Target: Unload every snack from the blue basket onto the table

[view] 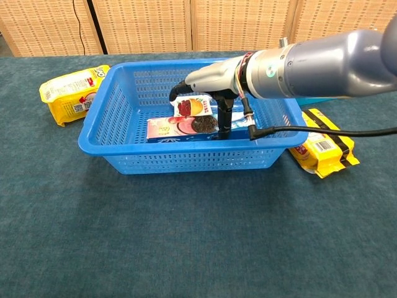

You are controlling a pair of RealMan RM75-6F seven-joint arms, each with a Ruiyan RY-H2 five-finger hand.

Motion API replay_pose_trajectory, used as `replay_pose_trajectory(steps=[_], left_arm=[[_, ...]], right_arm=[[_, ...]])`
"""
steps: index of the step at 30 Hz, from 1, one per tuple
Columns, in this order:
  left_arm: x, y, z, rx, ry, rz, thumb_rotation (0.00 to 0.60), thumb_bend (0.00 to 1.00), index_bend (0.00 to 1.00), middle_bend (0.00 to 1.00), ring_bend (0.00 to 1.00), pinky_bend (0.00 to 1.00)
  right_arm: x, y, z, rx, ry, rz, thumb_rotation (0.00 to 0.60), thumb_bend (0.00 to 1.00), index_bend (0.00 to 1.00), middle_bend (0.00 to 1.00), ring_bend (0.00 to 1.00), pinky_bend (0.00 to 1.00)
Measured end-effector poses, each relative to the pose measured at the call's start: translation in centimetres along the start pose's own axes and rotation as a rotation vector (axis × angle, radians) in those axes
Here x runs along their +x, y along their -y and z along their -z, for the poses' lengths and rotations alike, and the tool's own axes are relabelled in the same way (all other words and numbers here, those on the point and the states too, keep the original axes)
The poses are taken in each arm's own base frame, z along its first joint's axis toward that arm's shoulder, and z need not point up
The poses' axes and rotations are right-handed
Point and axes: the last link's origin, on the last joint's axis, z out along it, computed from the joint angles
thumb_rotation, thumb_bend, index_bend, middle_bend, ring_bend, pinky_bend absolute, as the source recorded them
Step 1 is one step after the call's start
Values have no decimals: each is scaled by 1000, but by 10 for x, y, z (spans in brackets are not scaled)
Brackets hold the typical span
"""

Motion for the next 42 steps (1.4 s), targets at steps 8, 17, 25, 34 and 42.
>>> replay_pose_trajectory(steps=[8, 17, 25, 34, 42], left_arm=[[1, 1, 0, 2, 1, 3, 600, 0, 0, 0, 0, 0], [0, 2, -2, 6, 4, 2, 600, 0, 0, 0, 0, 0], [-1, 0, -1, -1, 9, -1, 600, 0, 0, 0, 0, 0], [-3, -2, 0, -9, 15, -1, 600, 0, 0, 0, 0, 0], [-2, -3, 4, -19, 16, 4, 600, 0, 0, 0, 0, 0]], right_arm=[[-14, -6, -14, -31, -20, -41, 600, 0, 200, 185, 151, 371], [-15, -6, -15, 4, -81, -85, 600, 144, 599, 565, 529, 637], [1, -6, 2, 53, -183, -136, 600, 227, 611, 572, 537, 646], [52, -16, 40, 76, -352, -177, 600, 234, 615, 575, 537, 646], [119, -99, 82, -164, -627, -142, 600, 234, 617, 576, 537, 646]])
